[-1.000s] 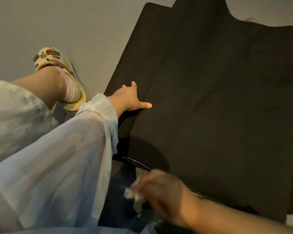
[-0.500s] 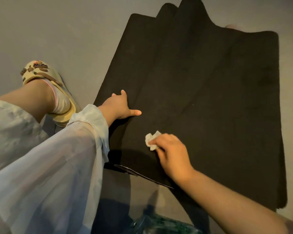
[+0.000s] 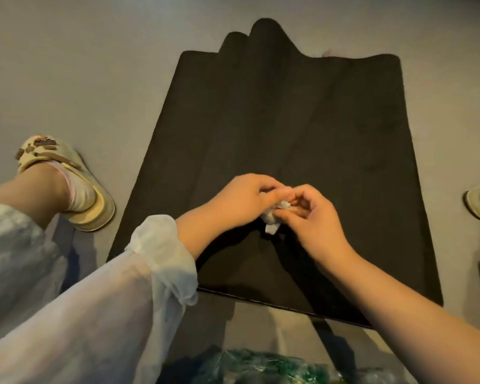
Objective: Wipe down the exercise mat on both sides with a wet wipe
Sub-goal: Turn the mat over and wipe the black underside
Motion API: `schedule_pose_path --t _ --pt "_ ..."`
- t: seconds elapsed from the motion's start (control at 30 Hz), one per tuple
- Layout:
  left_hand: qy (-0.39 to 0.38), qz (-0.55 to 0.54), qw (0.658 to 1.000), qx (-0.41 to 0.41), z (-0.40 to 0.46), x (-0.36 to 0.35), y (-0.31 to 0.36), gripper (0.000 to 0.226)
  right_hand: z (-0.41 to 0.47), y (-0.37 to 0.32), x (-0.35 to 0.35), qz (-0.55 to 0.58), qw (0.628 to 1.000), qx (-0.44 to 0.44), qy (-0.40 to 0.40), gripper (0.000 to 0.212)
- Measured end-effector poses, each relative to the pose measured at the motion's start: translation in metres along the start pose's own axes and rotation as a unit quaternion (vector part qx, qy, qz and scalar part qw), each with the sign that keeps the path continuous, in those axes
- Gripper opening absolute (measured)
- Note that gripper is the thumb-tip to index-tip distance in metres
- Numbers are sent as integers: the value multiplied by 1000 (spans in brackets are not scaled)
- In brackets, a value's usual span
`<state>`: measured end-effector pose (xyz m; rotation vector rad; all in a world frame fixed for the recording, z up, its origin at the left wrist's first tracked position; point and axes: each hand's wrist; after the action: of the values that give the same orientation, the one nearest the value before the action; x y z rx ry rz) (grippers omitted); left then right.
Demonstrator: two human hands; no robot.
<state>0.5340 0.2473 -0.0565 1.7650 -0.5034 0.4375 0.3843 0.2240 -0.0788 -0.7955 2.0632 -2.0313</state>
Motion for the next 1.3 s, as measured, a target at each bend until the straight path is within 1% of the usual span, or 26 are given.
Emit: schedule_pose_path --t 0.07,0.13,0.17,0.2,0.23,0.27,0.33,0.4,0.43,0.47,0.57,0.63,0.73,0.83,0.87,0.9,0.97,1.0,1.03,1.07,1.1,1.13,1.2,1.23,1.27,1.3 --pt "-27 -75 995 60 1 -15 8 11 1 1 9 12 1000 10 21 25" --pt "-13 -136 984 110 6 -21 8 10 0 10 16 10 1000 6 26 25" --pt "3 -143 982 120 9 -22 8 10 1 18 22 -15 999 8 34 25" --pt "28 -122 985 117 14 -19 7 10 2 28 30 -69 996 12 48 22" --pt "55 -82 990 104 20 -14 5 10 4 37 42 -155 986 14 62 16" --pt "77 -40 992 89 27 -8 4 13 5 47 56 -261 963 21 70 14" --pt "107 46 991 67 40 7 2 22 4 69 82 -455 888 43 42 31" --pt "133 119 983 33 59 17 0 24 -3 92 93 -570 820 22 -35 49" --pt "151 148 977 16 69 21 0 23 -8 103 93 -597 799 3 -70 54" --pt "171 171 970 -1 80 24 -1 24 -12 113 91 -602 794 -11 -85 55" --pt "206 223 951 -50 113 38 -5 34 -13 125 90 -591 803 -25 -68 54" --pt "191 280 938 -73 134 46 -11 39 -10 125 93 -591 803 -23 -67 57" --pt "146 363 919 -44 159 53 -30 41 -9 128 94 -590 805 -25 -64 58" --pt "19 455 889 35 167 50 -44 44 -7 126 93 -589 804 -27 -70 58" --pt "-8 476 879 38 161 51 -47 43 -7 127 94 -588 806 -26 -69 56" --pt "-13 483 875 19 152 50 -51 40 -7 127 94 -585 808 -25 -66 55" --pt "0 458 888 -41 121 52 -60 33 -7 126 94 -586 808 -23 -63 55" --pt "-11 454 889 -65 105 51 -66 32 -7 125 93 -588 807 -17 -57 54" --pt "-35 453 887 -82 89 51 -73 32 -7 124 93 -586 809 -11 -49 54" --pt "-74 449 887 -72 77 48 -76 35 -7 123 93 -581 812 -8 -44 56" --pt "-137 456 879 -26 69 45 -78 40 -8 124 92 -579 814 -10 -41 57" --pt "-215 473 854 32 61 40 -78 48 -8 125 92 -580 814 -10 -38 56" --pt "-353 500 780 129 41 21 -72 65 -8 128 91 -585 810 -10 -35 52" --pt "-398 505 752 145 25 12 -70 70 -7 130 91 -587 809 -13 -36 53" --pt "-435 508 730 138 9 6 -69 72 -8 130 90 -587 808 -17 -39 55" --pt "-456 505 723 116 -9 4 -72 69 -9 129 89 -590 806 -21 -41 55"
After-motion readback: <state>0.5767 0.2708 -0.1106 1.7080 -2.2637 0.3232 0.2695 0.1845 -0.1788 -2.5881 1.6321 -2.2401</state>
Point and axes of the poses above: each hand's wrist, its own z-axis towards the middle knuckle, its own x-axis out of the back of the hand, y = z × x, and after that the axes turned 1 degree about x, right-handed
